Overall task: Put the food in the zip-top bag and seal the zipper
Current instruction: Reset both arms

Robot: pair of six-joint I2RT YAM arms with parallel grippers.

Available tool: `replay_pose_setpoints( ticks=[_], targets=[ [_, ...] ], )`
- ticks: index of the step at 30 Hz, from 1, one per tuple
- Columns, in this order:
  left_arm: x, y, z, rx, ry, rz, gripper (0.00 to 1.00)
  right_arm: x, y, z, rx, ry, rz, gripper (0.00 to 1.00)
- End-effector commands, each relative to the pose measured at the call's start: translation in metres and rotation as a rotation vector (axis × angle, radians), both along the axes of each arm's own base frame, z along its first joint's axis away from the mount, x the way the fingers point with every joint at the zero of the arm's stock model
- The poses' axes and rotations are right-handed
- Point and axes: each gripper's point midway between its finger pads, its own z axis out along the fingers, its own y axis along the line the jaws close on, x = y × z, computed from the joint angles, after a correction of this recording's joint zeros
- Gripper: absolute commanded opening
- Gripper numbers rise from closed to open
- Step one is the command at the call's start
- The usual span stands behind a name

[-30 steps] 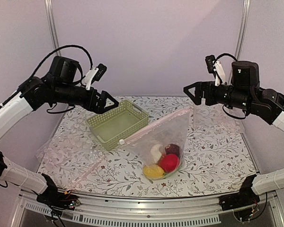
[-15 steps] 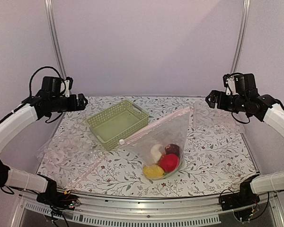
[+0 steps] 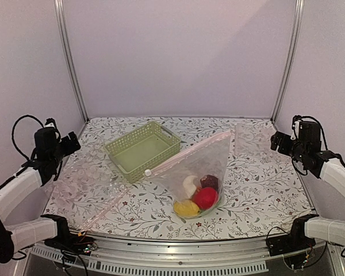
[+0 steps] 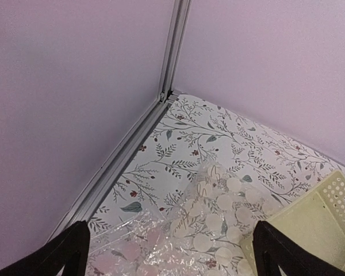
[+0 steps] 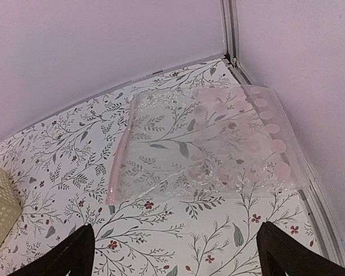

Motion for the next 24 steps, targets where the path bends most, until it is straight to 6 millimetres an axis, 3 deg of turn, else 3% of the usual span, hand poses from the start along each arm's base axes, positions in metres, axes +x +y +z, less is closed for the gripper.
replay_pose_setpoints(
  ticks=[1,10,15,24],
  targets=[
    [-0.003,0.015,0.009,0.058,-0.161,0.077,1.0,0.001,-0.019,0.018,-0.095,-0.209,-0.063,0.99],
    [-0.007,-0.001,-0.024,0.103,-0.209,-0.036,1.0,-0.019,-0.038,-0.012,-0.193,-0.333,-0.14,0.99],
    [-0.014,0.001,-0.033,0.113,-0.218,-0.026,1.0,-0.023,-0.038,-0.01,-0.211,-0.375,-0.138,0.99],
    [-0.001,-0.002,-0.051,0.109,-0.144,-0.05,1.0,-0.024,-0.036,-0.013,-0.228,-0.377,-0.114,0.99]
  ],
)
